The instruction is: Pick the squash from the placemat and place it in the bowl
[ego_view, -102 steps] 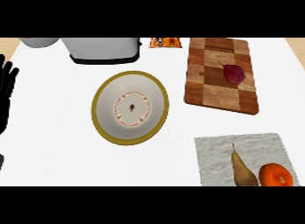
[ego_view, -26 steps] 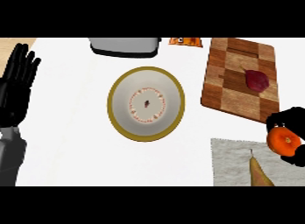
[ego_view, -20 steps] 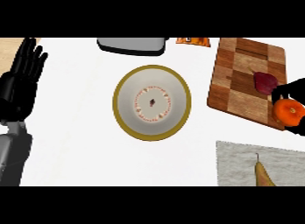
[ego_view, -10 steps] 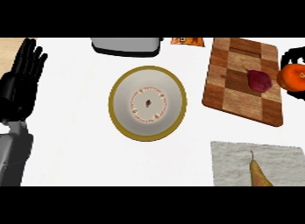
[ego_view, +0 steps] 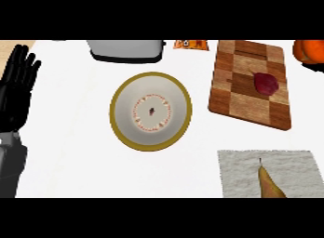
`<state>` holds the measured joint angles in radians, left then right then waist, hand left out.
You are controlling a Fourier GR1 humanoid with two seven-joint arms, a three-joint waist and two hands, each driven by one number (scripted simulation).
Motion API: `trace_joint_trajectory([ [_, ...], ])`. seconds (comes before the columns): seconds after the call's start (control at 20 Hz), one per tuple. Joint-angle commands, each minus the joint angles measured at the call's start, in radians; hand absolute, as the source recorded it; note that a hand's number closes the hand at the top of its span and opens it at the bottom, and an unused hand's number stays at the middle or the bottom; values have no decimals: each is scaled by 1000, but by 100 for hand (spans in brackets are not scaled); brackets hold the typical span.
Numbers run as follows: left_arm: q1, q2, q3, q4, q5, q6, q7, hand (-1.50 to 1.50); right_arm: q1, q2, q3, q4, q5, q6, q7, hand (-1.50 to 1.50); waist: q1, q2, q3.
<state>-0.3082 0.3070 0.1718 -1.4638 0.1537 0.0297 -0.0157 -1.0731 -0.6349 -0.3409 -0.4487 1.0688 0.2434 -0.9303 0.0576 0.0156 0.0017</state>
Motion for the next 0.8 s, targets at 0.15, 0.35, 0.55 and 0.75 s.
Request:
trace_joint_trajectory([
  [0.15, 7, 3, 9, 0, -8, 14, 15, 0, -133, 44, -19, 73, -110, 262, -80, 150, -28, -11, -1],
  [0.35, 38, 13, 24, -6, 10, -12, -1, 0, -220, 131, 13, 80, -129, 296, 18, 150, -24, -13, -2],
  [0.55, 20, 26, 44, 15, 5, -4, -11, 0, -297, 227, 36, 53, -161, 342, 141, 150, -45, -19, -3],
  [0.75, 124, -3, 18, -53, -5, -12, -32, 0, -315, 295, 83, 7, -168, 367, 205, 150, -46, -26, -2],
])
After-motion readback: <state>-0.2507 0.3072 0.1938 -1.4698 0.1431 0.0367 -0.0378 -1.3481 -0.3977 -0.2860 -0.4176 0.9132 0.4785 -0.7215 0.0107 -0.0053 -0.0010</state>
